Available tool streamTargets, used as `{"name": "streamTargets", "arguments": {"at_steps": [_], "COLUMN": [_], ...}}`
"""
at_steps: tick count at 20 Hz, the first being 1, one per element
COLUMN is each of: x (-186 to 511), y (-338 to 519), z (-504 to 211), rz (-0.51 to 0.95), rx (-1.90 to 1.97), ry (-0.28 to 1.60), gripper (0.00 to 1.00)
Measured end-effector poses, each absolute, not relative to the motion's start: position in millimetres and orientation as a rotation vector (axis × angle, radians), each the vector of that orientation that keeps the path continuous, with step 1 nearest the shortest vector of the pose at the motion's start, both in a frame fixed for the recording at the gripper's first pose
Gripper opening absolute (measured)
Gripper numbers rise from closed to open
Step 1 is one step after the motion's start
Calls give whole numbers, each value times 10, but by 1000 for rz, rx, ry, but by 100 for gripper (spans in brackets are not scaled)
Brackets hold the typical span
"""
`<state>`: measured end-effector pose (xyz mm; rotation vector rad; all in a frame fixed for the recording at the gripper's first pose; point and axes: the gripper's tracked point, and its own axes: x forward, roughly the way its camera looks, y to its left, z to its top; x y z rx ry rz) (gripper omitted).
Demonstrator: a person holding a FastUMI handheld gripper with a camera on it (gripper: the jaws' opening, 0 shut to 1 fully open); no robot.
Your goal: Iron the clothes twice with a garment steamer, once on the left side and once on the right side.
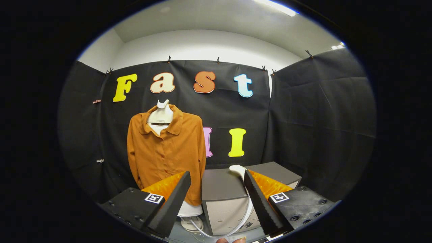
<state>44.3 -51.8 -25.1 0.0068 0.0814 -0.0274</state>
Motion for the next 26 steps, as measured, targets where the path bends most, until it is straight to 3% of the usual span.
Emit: {"name": "streamTargets", "arguments": {"at_steps": [18, 26], "x": [2200, 2585], "y": [-1608, -1906], "z": [-1813, -2572], "rz": [11, -5], "rx": [44, 47], "ry": [539, 721], "gripper": [99, 100]}}
